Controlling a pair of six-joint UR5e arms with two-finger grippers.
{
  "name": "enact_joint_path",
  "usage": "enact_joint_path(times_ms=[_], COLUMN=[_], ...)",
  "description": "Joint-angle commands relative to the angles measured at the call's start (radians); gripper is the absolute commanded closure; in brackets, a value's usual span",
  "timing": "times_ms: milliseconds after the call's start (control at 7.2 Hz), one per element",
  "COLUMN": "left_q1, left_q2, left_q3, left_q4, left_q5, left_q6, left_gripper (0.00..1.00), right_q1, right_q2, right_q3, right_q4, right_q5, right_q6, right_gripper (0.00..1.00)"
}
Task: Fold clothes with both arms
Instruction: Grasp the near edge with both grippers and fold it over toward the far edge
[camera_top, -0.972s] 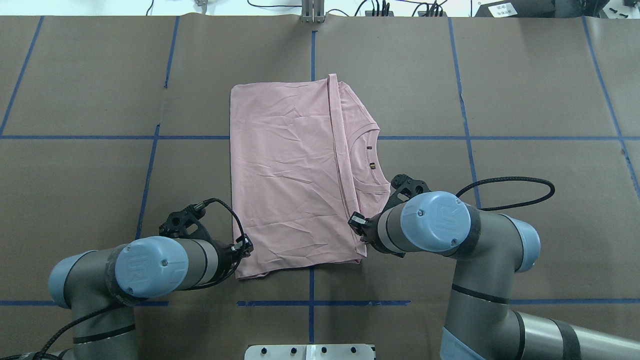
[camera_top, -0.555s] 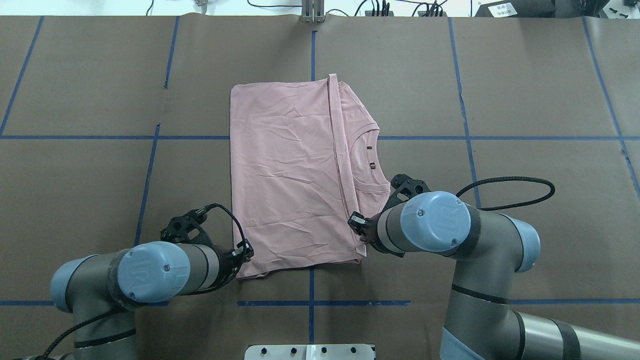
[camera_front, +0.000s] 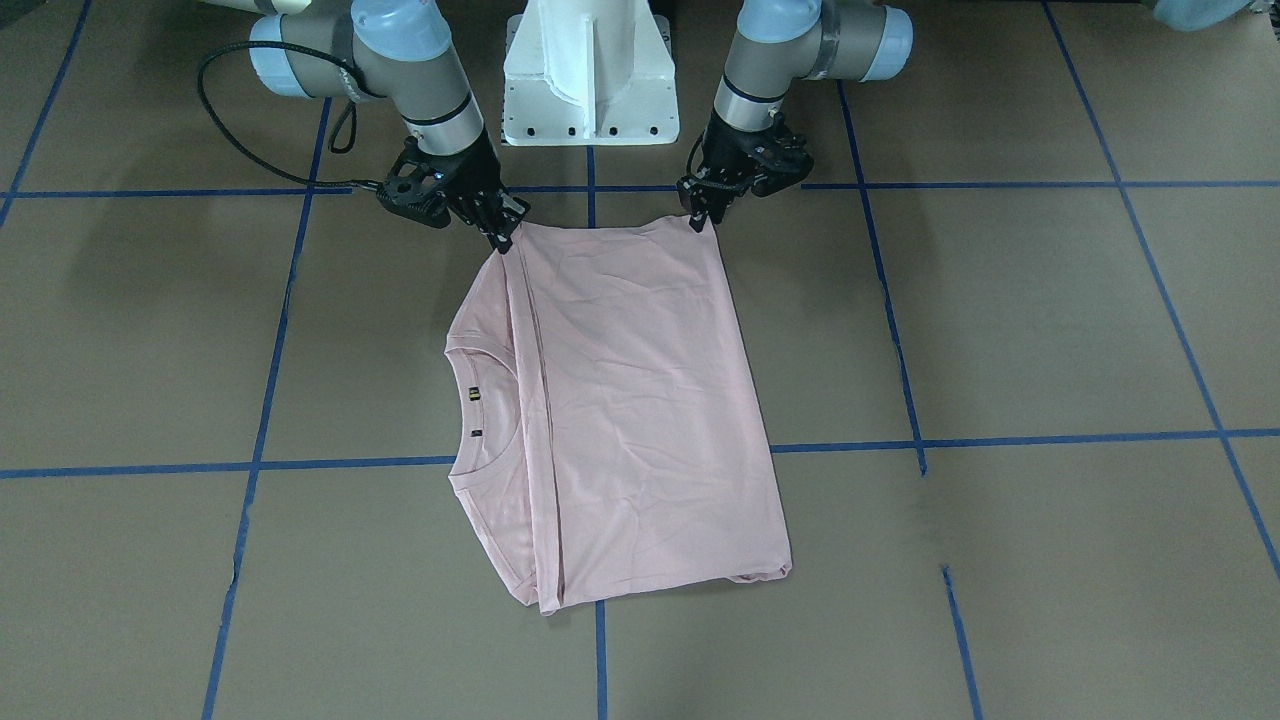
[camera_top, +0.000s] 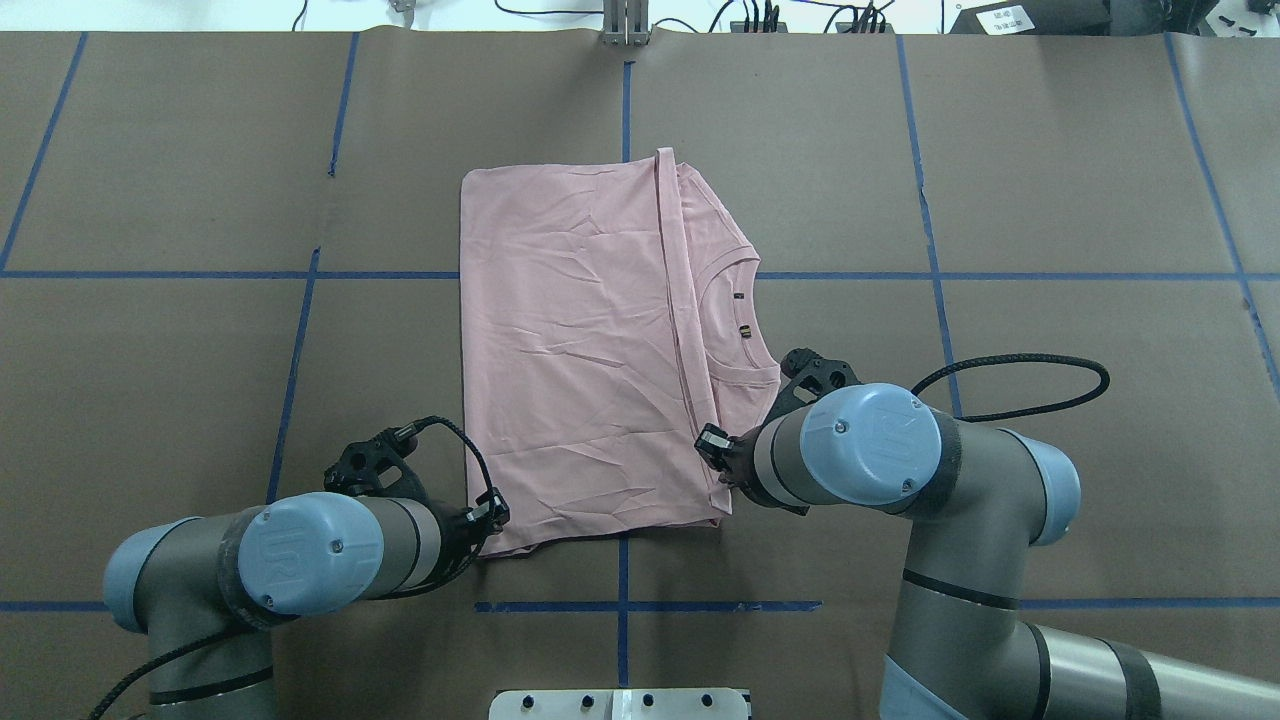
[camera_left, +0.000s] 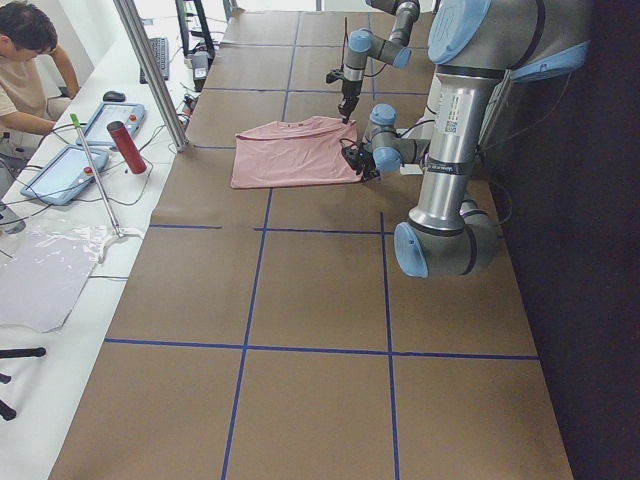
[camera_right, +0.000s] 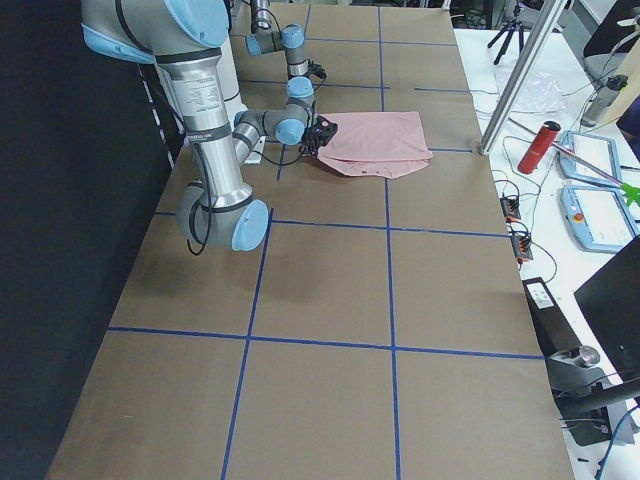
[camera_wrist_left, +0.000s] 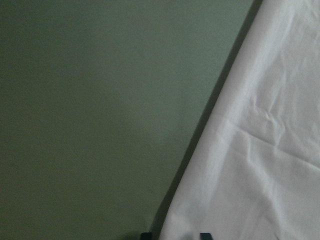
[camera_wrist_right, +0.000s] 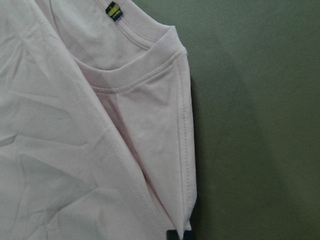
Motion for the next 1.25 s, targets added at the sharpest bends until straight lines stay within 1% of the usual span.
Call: enact_joint_path(times_ms=[0, 416, 555, 694, 833, 972, 1110], left_q1=[0.007, 0.007, 0.007, 0.008, 0.031, 0.045, 0.044], left_q2=[0.000, 0.000, 0.002, 0.000, 0.000, -0.006, -0.012], left_q3=[-0.005, -0.025, -0.077, -0.152, -0.250, -0.334, -0.372], left_q4=[0.021, 0.021, 0.027, 0.094, 0.174, 0.246, 0.258], left_q5=[0.001, 0.003, 0.001, -0.003, -0.006, -0.006, -0.008], left_q6=[-0.025, -0.026, -0.026, -0.044, -0.096, -0.103, -0.101], left_gripper=[1.00, 1.00, 1.00, 1.00, 1.00, 1.00, 1.00], right_q1=[0.000, 0.001, -0.002, -0.049, -0.101, -0.126, -0.112], right_q2=[0.000, -0.001, -0.032, -0.084, -0.130, -0.136, -0.123], right_q3=[0.000, 0.002, 0.055, 0.171, 0.280, 0.346, 0.360], right_q4=[0.000, 0.000, -0.015, -0.090, -0.144, -0.187, -0.243], right_q5=[0.001, 0.000, 0.000, -0.005, -0.034, -0.055, -0.054], right_q6=[0.000, 0.003, 0.033, 0.093, 0.156, 0.200, 0.201], right_gripper=[1.00, 1.00, 1.00, 1.00, 1.00, 1.00, 1.00])
